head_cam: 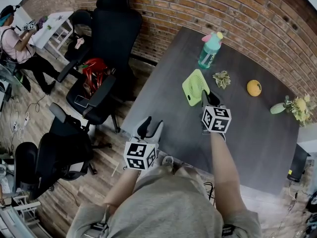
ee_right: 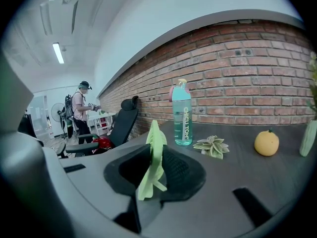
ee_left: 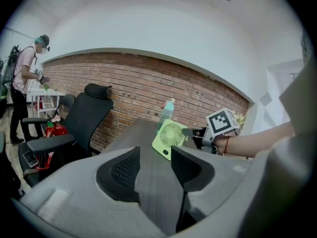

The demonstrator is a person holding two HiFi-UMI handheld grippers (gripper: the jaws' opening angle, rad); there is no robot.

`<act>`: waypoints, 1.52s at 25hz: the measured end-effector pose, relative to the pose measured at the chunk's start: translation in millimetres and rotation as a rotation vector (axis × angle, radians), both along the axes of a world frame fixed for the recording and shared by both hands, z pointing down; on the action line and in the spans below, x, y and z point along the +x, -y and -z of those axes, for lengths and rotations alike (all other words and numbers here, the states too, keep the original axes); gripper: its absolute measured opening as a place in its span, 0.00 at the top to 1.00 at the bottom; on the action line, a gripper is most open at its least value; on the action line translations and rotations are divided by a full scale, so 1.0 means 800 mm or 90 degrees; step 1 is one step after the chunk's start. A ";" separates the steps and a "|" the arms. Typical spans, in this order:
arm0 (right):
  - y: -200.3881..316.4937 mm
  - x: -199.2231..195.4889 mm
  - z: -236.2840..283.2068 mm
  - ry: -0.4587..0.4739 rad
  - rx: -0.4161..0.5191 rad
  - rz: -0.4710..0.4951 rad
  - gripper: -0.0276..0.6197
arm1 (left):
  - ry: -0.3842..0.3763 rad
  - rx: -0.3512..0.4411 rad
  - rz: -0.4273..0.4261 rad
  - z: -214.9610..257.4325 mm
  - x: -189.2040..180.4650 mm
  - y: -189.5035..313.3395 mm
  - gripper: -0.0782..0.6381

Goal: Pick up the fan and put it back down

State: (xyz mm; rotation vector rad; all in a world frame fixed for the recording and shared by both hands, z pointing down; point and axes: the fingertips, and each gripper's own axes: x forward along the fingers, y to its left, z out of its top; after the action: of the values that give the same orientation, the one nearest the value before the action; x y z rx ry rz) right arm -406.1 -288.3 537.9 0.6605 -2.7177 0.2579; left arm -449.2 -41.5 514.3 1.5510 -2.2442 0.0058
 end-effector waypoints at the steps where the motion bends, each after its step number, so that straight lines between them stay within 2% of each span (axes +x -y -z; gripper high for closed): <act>1: 0.001 0.000 0.000 -0.002 0.002 -0.002 0.84 | 0.000 0.000 0.001 0.000 0.001 -0.001 0.61; 8: -0.004 0.007 0.008 -0.009 0.005 -0.007 0.81 | 0.003 0.005 0.006 0.006 0.010 -0.002 0.61; 15: -0.037 0.048 0.029 -0.005 0.018 0.006 0.80 | 0.006 0.016 -0.004 0.015 0.038 0.002 0.61; 23: -0.088 0.129 0.080 0.014 0.062 0.015 0.80 | 0.010 0.021 -0.032 0.031 0.097 0.005 0.61; 34: -0.155 0.257 0.125 0.056 0.086 0.005 0.83 | 0.020 0.038 -0.065 0.050 0.198 -0.005 0.61; 38: -0.177 0.308 0.128 0.057 0.097 -0.014 0.90 | 0.021 0.042 -0.076 0.052 0.239 -0.019 0.61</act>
State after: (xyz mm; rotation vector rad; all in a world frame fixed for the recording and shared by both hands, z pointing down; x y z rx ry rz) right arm -159.8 -146.4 435.7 0.7379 -2.8382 0.0890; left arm -257.9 -26.7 472.6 1.7294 -2.1946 -0.0087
